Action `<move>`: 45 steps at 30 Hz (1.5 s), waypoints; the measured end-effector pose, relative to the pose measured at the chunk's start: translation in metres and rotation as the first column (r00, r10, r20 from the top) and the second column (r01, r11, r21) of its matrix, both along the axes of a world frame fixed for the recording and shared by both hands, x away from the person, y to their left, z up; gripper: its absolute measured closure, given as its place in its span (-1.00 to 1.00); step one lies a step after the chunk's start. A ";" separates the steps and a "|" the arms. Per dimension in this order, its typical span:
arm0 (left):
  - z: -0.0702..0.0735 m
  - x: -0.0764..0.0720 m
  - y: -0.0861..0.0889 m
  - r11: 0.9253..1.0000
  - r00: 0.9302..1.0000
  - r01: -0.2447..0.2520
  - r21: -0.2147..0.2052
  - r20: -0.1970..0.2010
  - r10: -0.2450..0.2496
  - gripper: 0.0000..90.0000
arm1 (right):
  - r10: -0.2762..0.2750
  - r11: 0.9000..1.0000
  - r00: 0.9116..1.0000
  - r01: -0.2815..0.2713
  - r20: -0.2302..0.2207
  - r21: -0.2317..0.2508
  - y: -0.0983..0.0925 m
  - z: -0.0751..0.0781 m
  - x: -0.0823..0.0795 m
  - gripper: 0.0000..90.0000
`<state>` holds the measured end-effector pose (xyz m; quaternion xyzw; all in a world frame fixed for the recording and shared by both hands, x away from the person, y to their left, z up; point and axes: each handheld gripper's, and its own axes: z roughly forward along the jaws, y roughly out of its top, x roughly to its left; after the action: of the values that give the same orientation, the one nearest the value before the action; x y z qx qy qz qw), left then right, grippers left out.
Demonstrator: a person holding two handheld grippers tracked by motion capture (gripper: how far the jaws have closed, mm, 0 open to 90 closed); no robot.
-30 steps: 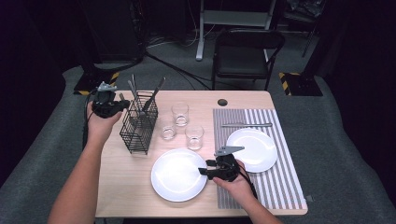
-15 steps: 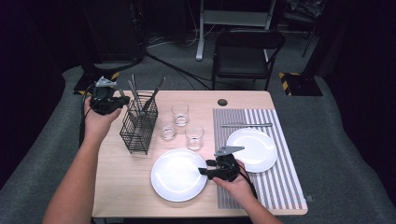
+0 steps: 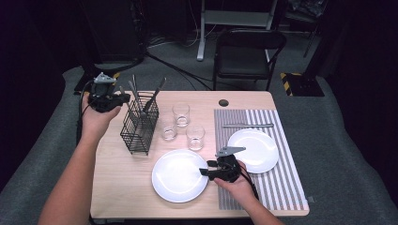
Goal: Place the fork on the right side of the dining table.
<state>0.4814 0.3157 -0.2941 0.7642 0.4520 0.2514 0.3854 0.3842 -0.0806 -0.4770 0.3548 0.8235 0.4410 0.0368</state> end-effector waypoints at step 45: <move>0.029 -0.032 -0.030 0.983 0.983 0.182 0.018 -0.002 -0.182 0.92 | -0.003 1.000 1.000 0.003 -0.003 0.003 -0.001 -0.001 0.001 0.09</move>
<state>0.4498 0.2860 -0.2646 0.8059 0.3779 0.2190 0.3997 0.3848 -0.0819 -0.4780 0.3569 0.8224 0.4417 0.0356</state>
